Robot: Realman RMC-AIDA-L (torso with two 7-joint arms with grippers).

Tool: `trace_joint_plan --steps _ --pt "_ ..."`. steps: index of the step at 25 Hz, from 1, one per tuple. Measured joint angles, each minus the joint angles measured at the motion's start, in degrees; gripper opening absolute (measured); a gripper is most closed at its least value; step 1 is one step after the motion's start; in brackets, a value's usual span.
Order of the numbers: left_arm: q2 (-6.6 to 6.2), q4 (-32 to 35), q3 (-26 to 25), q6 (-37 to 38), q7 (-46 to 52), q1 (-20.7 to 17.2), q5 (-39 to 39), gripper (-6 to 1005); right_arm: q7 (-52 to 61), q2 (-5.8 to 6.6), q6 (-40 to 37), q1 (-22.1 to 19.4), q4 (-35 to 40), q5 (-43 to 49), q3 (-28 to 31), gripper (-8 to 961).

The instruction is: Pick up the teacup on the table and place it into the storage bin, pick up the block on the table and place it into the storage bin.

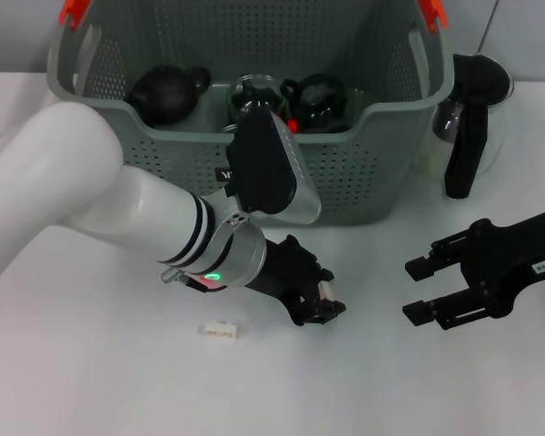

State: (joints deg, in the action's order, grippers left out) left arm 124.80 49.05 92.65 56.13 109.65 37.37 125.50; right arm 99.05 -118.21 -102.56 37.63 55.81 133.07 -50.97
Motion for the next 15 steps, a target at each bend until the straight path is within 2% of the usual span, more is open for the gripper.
trace_joint_plan --steps 1,4,8,15 --pt "0.0 0.21 -0.06 0.4 0.26 0.01 0.0 404 0.0 0.0 -0.04 -0.01 0.0 0.0 0.0 665" --pt "-0.08 1.4 -0.54 2.42 1.04 0.01 0.01 404 0.0 0.0 -0.19 -0.01 0.0 0.0 0.06 665" --pt "-0.39 6.45 -4.41 9.86 3.4 -0.68 0.27 403 0.0 0.07 -0.3 -0.01 0.0 0.0 0.21 666" --pt "-0.51 25.26 -22.34 34.36 6.42 -4.75 -2.72 402 0.0 0.33 -0.4 -0.01 0.0 0.0 0.39 666"
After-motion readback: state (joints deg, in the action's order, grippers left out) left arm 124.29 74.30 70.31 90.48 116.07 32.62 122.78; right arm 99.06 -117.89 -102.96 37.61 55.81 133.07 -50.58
